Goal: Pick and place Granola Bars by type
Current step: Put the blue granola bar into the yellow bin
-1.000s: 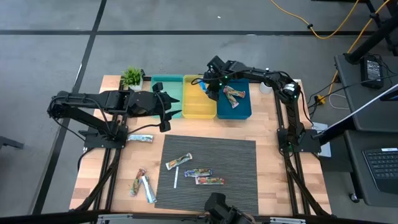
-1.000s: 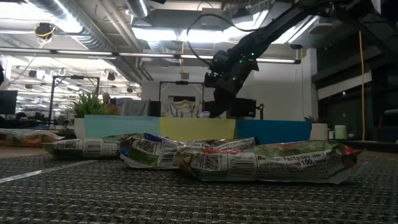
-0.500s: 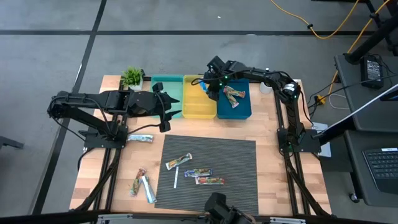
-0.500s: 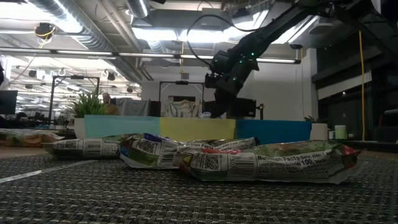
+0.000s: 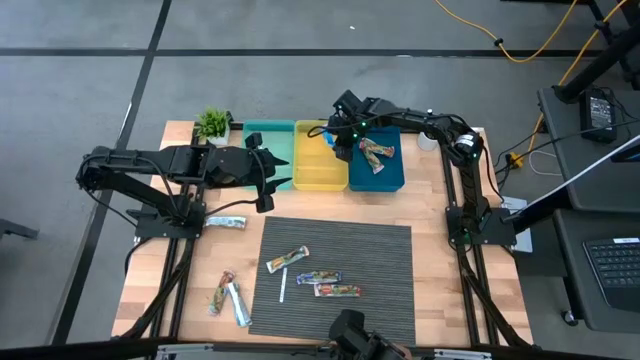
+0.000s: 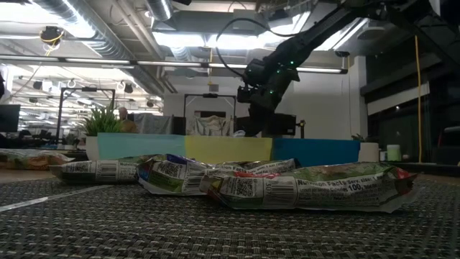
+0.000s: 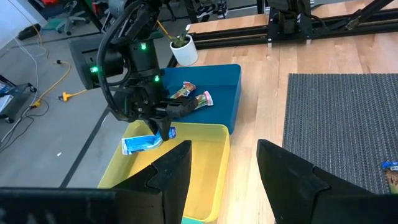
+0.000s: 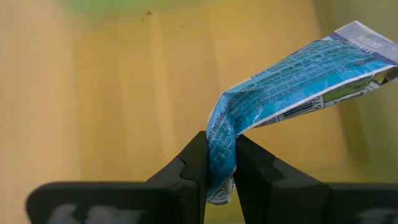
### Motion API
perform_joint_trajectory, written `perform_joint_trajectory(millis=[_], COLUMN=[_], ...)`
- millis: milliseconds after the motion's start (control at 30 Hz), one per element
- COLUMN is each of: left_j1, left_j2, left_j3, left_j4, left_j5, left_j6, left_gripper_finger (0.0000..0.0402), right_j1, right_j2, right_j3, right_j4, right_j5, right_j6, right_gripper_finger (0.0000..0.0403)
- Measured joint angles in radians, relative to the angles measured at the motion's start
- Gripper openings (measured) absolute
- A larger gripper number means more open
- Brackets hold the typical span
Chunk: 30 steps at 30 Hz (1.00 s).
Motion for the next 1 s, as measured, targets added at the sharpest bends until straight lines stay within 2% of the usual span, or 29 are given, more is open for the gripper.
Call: perform_joint_trajectory(millis=[200, 600, 1000], left_j1=[0.000, 0.000, 0.000], left_j2=[0.000, 0.000, 0.000], left_j3=[0.000, 0.000, 0.000], left_j4=[0.000, 0.000, -0.076], left_j5=[0.000, 0.000, -0.039], left_j6=[0.000, 0.000, -0.042], left_gripper_finger=[0.0175, 0.0175, 0.0175], right_j1=[0.000, 0.001, 0.052], right_j2=[0.000, -0.001, -0.002], right_j3=[0.000, 0.000, 0.000], right_j4=[0.000, 0.028, 0.021], right_j5=[0.000, 0.000, 0.002], right_j6=[0.000, 0.023, 0.014], right_gripper_finger=[0.0070, 0.0138, 0.0143])
